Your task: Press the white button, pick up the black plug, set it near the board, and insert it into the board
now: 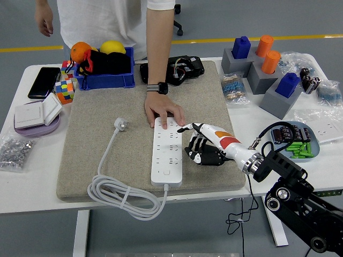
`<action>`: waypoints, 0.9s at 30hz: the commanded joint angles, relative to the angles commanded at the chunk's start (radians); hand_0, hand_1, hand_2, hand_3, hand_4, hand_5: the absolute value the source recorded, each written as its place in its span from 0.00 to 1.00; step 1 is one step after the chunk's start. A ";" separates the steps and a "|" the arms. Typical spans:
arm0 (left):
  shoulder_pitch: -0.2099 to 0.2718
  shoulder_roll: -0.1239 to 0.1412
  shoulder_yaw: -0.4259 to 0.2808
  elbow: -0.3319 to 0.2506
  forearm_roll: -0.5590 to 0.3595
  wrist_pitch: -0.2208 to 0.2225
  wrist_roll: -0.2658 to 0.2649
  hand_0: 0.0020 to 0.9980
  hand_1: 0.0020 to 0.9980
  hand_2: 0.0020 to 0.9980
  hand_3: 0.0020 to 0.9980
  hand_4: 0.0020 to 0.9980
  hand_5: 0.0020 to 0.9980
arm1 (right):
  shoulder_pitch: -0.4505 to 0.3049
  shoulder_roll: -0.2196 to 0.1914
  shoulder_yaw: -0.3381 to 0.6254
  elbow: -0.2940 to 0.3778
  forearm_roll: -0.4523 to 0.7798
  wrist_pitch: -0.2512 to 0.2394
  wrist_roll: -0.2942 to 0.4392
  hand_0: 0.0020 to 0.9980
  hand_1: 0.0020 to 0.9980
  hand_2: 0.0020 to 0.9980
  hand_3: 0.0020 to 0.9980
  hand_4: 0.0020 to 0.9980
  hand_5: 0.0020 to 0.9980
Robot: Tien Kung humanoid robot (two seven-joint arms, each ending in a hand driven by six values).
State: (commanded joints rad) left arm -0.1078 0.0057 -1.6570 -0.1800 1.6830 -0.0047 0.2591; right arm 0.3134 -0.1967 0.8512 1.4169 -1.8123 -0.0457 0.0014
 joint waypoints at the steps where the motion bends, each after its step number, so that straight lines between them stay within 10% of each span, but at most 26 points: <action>1: 0.000 0.000 0.000 0.000 0.000 0.000 0.000 0.47 0.50 0.51 0.58 0.57 0.28 | -0.002 0.000 0.004 -0.002 -0.004 0.002 -0.002 0.89 0.90 0.88 0.95 1.00 0.38; 3: 0.000 -0.001 0.000 0.000 0.001 0.000 0.001 0.47 0.50 0.51 0.58 0.57 0.28 | -0.007 -0.001 0.011 -0.006 -0.010 0.009 -0.007 0.89 0.90 0.88 0.95 1.00 0.38; 4: 0.000 -0.001 0.002 0.000 0.000 0.000 0.001 0.47 0.50 0.51 0.58 0.57 0.28 | -0.010 -0.001 0.014 -0.008 -0.011 0.010 -0.006 0.97 0.98 0.98 1.00 1.00 0.67; 15: -0.002 0.002 0.008 0.000 0.000 -0.002 0.002 0.47 0.50 0.51 0.58 0.57 0.28 | -0.028 -0.006 0.036 -0.048 -0.090 -0.050 0.008 1.00 1.00 1.00 1.00 1.00 0.69; 16: -0.001 0.002 0.008 0.000 0.001 -0.003 0.002 0.47 0.50 0.51 0.58 0.57 0.28 | -0.031 -0.008 0.040 -0.056 -0.095 -0.056 0.013 0.92 0.90 0.87 0.92 1.00 0.40; 27: 0.001 0.003 0.009 0.000 0.005 -0.004 0.003 0.47 0.50 0.51 0.58 0.57 0.28 | -0.054 -0.014 0.047 -0.139 -0.135 -0.066 0.040 0.86 0.79 0.74 0.82 1.00 0.27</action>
State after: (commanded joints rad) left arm -0.1072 0.0084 -1.6481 -0.1800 1.6881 -0.0083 0.2621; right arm 0.2593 -0.2110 0.8982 1.2775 -1.9475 -0.1120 0.0416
